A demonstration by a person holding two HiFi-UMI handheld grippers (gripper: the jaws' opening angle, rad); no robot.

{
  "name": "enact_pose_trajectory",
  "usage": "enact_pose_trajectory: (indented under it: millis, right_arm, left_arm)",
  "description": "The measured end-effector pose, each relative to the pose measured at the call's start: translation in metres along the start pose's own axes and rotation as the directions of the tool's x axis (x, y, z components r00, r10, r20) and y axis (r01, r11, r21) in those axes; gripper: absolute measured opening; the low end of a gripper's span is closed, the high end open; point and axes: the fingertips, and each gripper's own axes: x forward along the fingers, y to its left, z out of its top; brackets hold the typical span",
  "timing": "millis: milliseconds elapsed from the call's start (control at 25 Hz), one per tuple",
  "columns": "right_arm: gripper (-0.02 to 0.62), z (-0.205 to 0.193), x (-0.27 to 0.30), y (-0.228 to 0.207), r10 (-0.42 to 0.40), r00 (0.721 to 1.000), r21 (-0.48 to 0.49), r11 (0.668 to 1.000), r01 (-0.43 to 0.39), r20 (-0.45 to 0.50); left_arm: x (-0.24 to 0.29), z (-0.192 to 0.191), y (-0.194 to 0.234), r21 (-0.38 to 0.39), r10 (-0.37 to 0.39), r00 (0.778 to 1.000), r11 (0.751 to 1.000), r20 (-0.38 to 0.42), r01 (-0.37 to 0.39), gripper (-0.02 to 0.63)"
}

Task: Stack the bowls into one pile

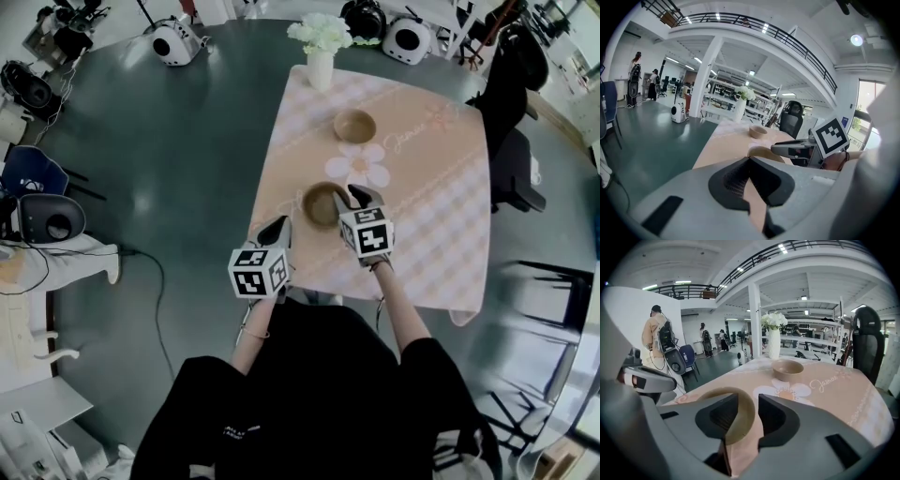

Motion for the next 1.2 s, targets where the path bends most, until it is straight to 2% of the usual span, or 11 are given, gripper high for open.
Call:
enact_pose_trajectory:
  millis: [240,400,680,800,960,1200]
  right_arm:
    - [0.138,-0.008,0.007,-0.01,-0.006,1.0,0.127,0.992,0.007,-0.01]
    - [0.143,-0.015,0.011,-0.014,0.002,1.0,0.224,0.975,0.005,-0.031]
    - [0.14,-0.021,0.018,-0.014,0.007,0.998,0.301,0.954,0.013,-0.065]
    - [0.122,-0.025,0.023,-0.012,0.008,0.996,0.325,0.946,0.021,-0.088]
    - [0.056,-0.03,0.028,-0.014,-0.006,0.994,0.362,0.931,0.047,-0.112]
    - [0.02,-0.03,0.03,-0.013,-0.019,0.993,0.396,0.916,0.063,-0.114]
  left_arm:
    - [0.008,0.002,0.0,0.007,-0.021,1.0,1.0,-0.014,0.021,-0.003]
    - [0.014,0.001,0.003,0.01,-0.035,0.999,0.999,-0.029,0.035,-0.003]
    - [0.024,-0.001,0.006,0.02,-0.068,0.995,0.997,-0.069,0.069,-0.003]
    - [0.027,-0.002,0.01,0.023,-0.08,0.993,0.996,-0.087,0.083,-0.003]
    - [0.034,-0.001,0.013,0.035,-0.099,0.989,0.994,-0.11,0.104,-0.003]
    - [0.038,0.002,0.019,0.046,-0.124,0.985,0.99,-0.123,0.131,-0.003]
